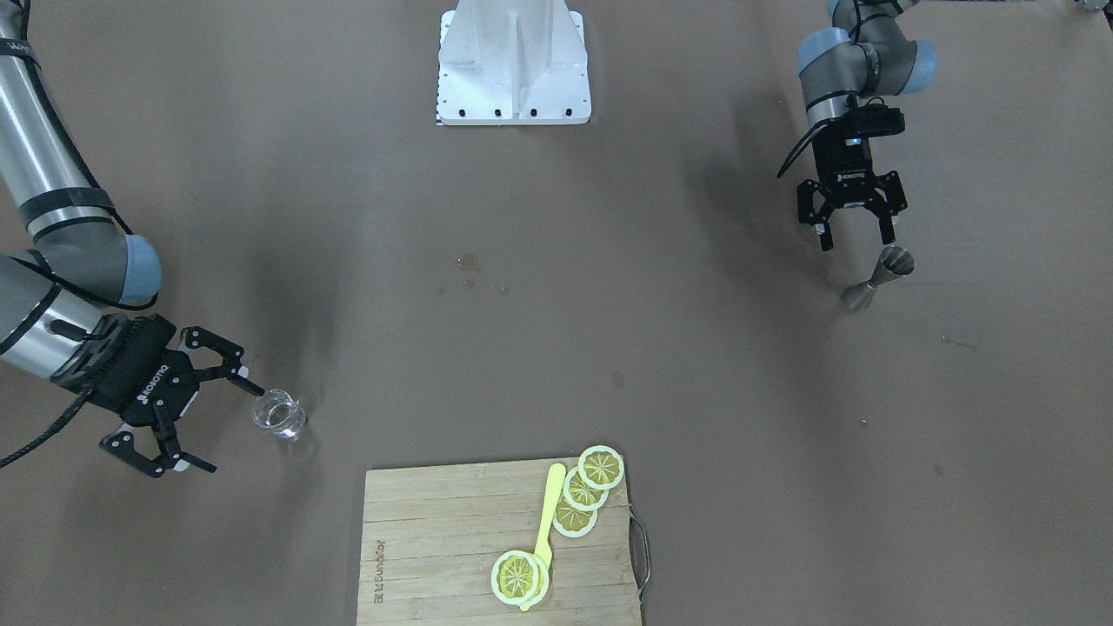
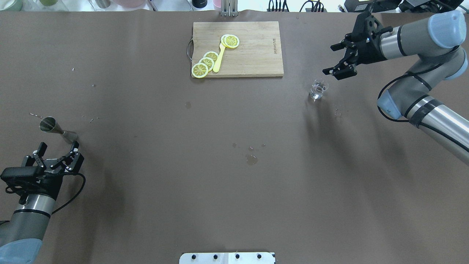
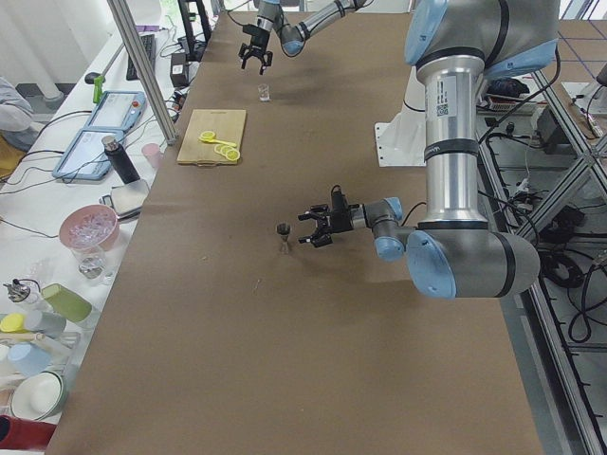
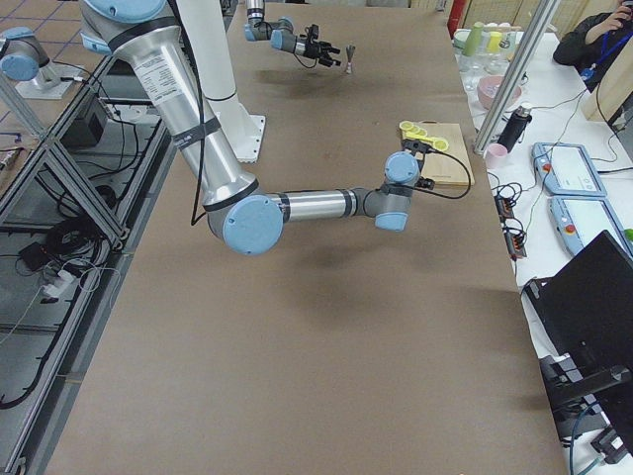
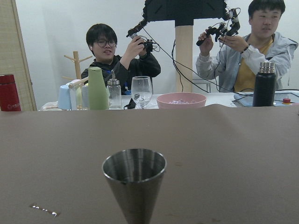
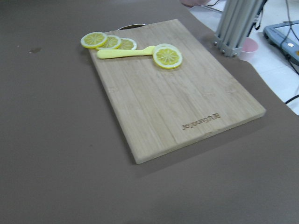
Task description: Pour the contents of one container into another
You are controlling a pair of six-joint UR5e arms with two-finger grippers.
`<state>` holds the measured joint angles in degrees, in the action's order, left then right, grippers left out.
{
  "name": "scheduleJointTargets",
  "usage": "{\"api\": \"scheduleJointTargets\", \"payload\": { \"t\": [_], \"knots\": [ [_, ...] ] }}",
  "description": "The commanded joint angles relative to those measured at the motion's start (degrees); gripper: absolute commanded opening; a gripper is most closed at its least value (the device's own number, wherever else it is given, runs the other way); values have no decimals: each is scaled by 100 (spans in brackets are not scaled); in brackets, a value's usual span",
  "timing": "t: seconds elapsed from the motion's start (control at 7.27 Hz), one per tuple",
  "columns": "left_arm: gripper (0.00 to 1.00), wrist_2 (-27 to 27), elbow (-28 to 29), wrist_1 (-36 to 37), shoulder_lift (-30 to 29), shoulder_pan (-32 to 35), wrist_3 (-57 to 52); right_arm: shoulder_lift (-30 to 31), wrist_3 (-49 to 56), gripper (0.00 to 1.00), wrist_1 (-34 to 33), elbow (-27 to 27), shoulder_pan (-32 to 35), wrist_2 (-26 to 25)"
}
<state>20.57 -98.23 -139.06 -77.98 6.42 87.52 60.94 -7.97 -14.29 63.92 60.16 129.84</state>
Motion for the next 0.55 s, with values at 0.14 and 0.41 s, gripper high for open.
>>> {"api": "scheduleJointTargets", "payload": {
  "t": [0.14,0.41],
  "knots": [
    [98,130,-1334,72,275,-316,-24,14,-398,100,-1498,461,854,-134],
    [98,490,-1829,446,-39,-484,-51,5,-398,100,-2800,734,1180,-143]
  ]
}}
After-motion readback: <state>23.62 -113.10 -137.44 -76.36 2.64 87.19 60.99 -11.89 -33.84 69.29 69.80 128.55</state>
